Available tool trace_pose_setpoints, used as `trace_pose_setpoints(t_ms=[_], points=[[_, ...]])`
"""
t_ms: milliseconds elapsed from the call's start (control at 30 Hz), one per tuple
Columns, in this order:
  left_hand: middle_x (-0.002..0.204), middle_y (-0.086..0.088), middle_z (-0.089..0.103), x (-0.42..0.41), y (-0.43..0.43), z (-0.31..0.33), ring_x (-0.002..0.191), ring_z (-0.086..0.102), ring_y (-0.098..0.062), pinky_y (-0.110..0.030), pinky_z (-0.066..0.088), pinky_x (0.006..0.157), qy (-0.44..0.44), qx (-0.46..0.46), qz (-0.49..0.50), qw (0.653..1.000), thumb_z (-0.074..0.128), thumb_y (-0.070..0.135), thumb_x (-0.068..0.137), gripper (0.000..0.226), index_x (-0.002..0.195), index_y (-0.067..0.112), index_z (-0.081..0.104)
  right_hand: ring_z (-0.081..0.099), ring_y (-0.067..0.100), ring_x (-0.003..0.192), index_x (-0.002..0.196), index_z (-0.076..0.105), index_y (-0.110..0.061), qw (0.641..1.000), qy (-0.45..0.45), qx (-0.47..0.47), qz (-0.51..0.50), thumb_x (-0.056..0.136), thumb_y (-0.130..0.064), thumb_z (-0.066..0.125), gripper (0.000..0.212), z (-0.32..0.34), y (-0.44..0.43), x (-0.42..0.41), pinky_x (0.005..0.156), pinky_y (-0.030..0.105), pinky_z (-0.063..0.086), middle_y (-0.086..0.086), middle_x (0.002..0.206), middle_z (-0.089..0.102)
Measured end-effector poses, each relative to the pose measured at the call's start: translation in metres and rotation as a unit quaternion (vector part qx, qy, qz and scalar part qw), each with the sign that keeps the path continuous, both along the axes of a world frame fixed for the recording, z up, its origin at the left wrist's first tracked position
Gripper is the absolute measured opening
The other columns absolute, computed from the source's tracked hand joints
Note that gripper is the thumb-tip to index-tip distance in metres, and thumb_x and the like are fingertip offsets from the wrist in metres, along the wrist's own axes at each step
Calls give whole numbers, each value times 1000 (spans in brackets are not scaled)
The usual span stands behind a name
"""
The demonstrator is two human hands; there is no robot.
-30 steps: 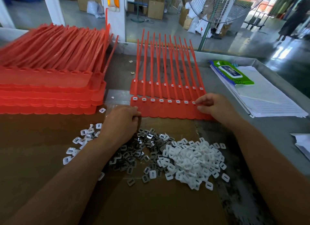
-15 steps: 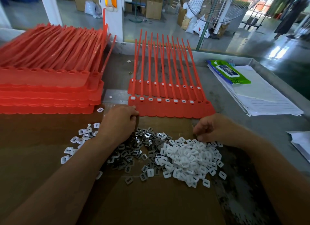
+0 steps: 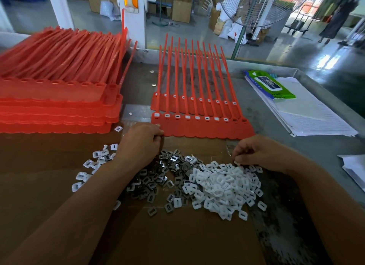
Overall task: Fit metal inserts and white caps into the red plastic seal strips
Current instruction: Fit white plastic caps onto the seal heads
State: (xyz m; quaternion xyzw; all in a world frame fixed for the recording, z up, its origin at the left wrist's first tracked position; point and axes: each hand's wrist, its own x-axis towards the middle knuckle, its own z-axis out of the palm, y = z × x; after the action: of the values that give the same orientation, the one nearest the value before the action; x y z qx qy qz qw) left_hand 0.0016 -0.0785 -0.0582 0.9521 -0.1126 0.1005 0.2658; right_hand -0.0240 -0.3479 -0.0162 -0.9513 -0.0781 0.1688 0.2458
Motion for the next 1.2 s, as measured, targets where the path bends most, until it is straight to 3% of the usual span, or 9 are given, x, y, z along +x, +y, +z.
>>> trace_pose_setpoints(t_ms=[67,267,367,500,733,833,1033,1200], points=[[123,-2,59,0,0,0,115,52,-15,-22,32,96,0,0,1,1000,50,6,85,28,107,10,66,56,-7,60,69,64,-29,999,-28,12,-10,82,-19,66,16,-1,0,1,61,13,42,-17,64,65],[121,-4,60,0,0,-1,114,53,-16,-23,32,97,1,-9,0,1000,50,4,84,27,106,8,66,55,-3,56,66,65,-25,998,-48,28,-24,79,-23,68,14,-3,1,7,61,20,44,-12,62,64],[121,-4,60,0,0,0,114,53,-17,-24,32,98,1,-11,0,1000,50,4,84,27,105,7,66,55,0,50,69,64,-19,994,-42,84,-61,82,-16,65,14,-5,3,9,54,16,46,-6,56,63],[122,-3,59,0,0,-1,115,52,-17,-25,33,98,4,-9,1,1000,50,5,84,27,106,7,66,59,4,52,74,59,-11,973,-75,175,-127,84,-6,61,11,-2,6,12,50,9,46,3,66,64],[122,-3,59,0,0,-1,114,53,-15,-21,32,97,5,-18,2,1000,50,4,84,27,107,8,66,53,12,59,78,59,-6,952,-133,183,-208,79,4,64,11,-1,6,28,47,9,44,11,75,60],[122,-3,59,0,0,-1,114,53,-14,-22,33,98,2,-20,2,1000,50,4,84,27,107,8,66,53,6,65,91,60,-12,950,-163,160,-212,83,1,61,15,-5,3,37,55,11,42,0,76,59],[122,-3,60,0,-1,-2,113,53,-14,-21,33,97,6,-29,7,1000,51,4,84,27,106,8,66,53,5,64,92,64,-12,932,-223,119,-259,85,-6,60,10,-13,-7,61,59,17,38,5,79,62],[122,-3,59,0,0,-1,113,53,-15,-22,33,97,5,-27,6,1000,51,4,84,27,106,8,66,51,12,86,100,67,-8,944,-200,79,-249,86,-10,61,15,-25,-9,79,77,27,38,1,92,57]])
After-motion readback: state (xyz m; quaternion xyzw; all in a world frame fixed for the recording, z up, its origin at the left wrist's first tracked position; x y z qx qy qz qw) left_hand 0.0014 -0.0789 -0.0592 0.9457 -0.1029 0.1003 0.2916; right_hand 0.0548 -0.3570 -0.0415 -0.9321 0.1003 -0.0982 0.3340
